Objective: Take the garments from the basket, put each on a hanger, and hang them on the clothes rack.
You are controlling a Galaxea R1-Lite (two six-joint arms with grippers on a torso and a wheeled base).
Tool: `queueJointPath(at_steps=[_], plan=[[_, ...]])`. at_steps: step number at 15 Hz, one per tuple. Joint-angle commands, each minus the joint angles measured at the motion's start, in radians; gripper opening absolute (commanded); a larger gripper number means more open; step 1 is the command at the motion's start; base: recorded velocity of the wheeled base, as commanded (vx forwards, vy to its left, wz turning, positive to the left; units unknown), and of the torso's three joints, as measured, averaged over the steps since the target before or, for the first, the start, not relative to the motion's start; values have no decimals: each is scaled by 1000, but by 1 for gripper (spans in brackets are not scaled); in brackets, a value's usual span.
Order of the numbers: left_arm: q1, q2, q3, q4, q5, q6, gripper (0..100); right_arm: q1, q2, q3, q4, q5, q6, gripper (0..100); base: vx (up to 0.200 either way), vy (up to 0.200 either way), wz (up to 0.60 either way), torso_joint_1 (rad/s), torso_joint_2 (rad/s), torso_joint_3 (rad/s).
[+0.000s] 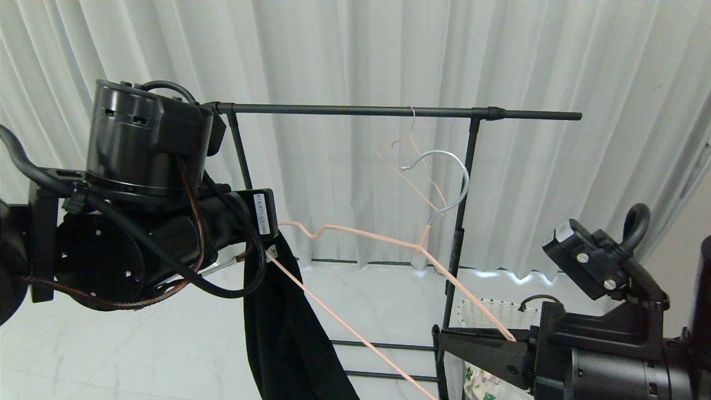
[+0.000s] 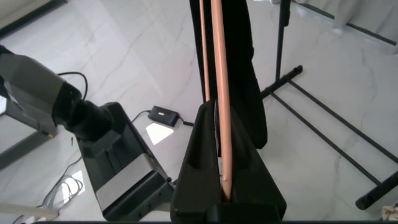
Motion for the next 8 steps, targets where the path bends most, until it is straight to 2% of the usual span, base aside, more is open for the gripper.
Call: queueJointPath(at_steps=[1,8], plan=[[-1,-5,-1,-1,1,0,0,-3,18,-4,-2,-2,-1,0,0,0,0,0,0,0],[-43,-9,-4,-1,1,-2,0,-3,90,-95,-9,-4,-2,0,0,0,0,0,0,0]])
